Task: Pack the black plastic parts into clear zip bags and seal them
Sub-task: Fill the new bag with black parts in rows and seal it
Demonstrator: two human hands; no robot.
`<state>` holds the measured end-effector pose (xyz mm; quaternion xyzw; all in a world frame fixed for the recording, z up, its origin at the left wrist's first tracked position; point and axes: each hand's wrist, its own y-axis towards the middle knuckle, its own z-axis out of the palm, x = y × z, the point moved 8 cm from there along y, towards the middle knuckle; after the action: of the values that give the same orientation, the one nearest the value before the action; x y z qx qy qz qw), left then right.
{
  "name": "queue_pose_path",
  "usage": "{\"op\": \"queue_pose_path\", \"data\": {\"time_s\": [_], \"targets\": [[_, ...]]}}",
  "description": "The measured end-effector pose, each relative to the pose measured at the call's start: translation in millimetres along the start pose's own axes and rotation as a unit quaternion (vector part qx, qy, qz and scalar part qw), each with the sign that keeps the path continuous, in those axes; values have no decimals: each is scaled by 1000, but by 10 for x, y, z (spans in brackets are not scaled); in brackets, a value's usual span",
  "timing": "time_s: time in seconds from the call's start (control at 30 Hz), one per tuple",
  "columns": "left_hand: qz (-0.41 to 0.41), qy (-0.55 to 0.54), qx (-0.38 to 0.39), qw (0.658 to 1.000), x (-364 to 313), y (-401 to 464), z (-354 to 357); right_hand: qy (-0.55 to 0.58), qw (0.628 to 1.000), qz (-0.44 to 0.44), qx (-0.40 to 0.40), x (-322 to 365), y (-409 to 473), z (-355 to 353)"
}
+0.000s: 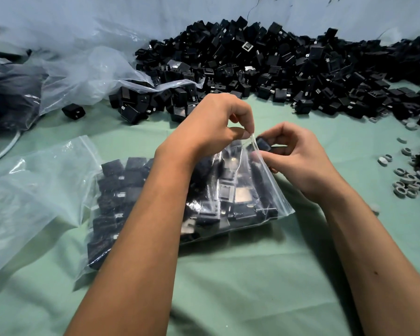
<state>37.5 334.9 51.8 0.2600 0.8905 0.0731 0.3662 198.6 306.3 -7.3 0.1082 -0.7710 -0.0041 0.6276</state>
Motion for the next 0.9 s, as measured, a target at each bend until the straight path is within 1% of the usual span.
{"op": "queue_pose_path", "data": {"time_s": [0.07, 0.13, 0.2, 0.33, 0.47, 0.6, 0.77, 0.83, 0.9], "targets": [[4, 2, -3, 1000, -8, -1, -9, 1, 999, 2, 38, 14, -34, 117], [6, 2, -5, 1000, -15, -7, -21, 0, 998, -13, 54, 40, -51, 196], [8, 4, -6, 1000, -20, -7, -35, 6, 998, -27, 48, 71, -56, 214], [14, 11, -6, 1000, -42, 1, -50, 25, 999, -32, 1, 90, -44, 137], [18, 15, -6, 1000, -54, 5, -49, 68, 997, -24, 21, 114, -58, 246], [18, 10, -6, 1000, -40, 8, -54, 48, 998, -28, -23, 139, -61, 192], [17, 7, -8, 1000, -31, 15, -44, 74, 997, -10, 30, 150, -94, 304], [13, 7, -10, 1000, -17, 17, -45, 79, 997, -12, 21, 159, -78, 277], [10, 3, -5, 1000, -8, 21, -30, 70, 997, -20, -13, 145, -57, 208]]}}
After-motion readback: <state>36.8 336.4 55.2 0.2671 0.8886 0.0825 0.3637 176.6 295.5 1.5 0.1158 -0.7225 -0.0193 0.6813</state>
